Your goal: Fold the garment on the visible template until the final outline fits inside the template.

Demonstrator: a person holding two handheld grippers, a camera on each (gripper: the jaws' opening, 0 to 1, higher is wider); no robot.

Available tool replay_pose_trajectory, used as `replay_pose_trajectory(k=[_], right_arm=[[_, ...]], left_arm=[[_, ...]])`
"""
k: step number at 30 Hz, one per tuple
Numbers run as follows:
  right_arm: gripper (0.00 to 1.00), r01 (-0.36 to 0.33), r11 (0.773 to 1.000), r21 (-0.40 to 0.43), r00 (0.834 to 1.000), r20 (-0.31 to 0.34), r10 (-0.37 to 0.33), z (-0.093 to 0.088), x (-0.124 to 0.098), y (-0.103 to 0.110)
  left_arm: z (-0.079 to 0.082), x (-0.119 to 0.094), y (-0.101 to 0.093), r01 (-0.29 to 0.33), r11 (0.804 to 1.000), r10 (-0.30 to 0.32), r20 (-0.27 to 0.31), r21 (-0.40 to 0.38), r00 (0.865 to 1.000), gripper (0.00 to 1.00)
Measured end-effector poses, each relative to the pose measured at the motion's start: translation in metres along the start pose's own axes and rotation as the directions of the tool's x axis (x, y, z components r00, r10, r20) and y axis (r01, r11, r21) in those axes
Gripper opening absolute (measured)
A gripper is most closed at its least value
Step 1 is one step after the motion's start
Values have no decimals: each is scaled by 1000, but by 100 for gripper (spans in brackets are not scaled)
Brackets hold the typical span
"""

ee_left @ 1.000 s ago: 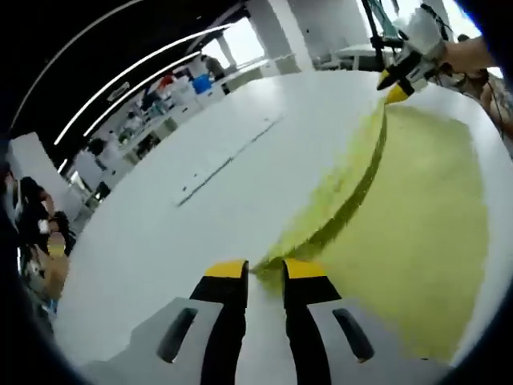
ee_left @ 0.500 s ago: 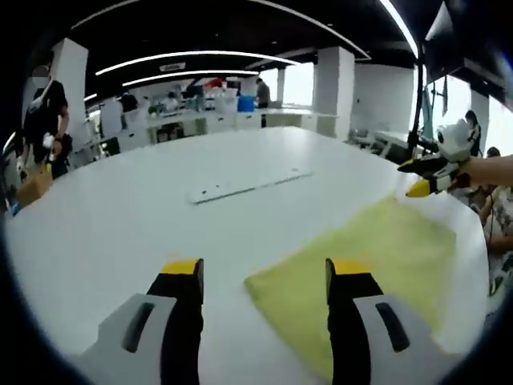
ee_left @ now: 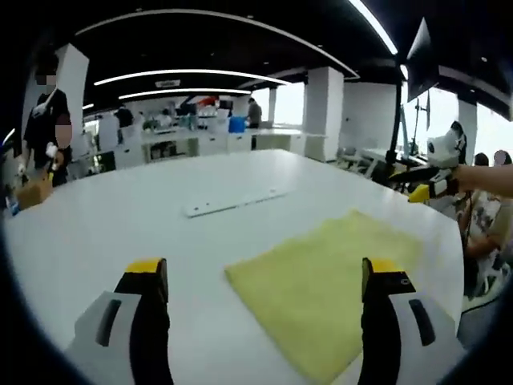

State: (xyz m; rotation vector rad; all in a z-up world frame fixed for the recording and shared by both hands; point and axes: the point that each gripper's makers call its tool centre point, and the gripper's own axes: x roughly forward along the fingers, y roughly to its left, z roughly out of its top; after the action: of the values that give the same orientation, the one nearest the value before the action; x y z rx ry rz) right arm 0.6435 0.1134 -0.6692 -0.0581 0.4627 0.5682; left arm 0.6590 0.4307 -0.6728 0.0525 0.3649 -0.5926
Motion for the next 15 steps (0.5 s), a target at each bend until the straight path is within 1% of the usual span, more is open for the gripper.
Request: replay_pose_trajectory(k=[4, 8, 11, 15], right_arm=[[99, -13, 1000, -23, 1000, 13, 13, -1, -21, 17], [99, -17, 998, -53, 1000, 8, 17, -7, -37, 29], [99, -27, 999, -30, 999, 21, 28, -10, -48, 37], [99, -31, 999, -23, 999, 23, 32, -17, -63, 47]], left_arm=[[1, -17, -6, -1, 1000, 1, 16, -2, 1000, 99], [-1, -33, -14, 0, 1000, 0, 8, 7, 1000, 99], [-5, -44, -24, 11, 999, -11, -7, 36, 1000, 99], [-10, -56, -33, 19, 999, -20, 3, 30, 1000, 99]])
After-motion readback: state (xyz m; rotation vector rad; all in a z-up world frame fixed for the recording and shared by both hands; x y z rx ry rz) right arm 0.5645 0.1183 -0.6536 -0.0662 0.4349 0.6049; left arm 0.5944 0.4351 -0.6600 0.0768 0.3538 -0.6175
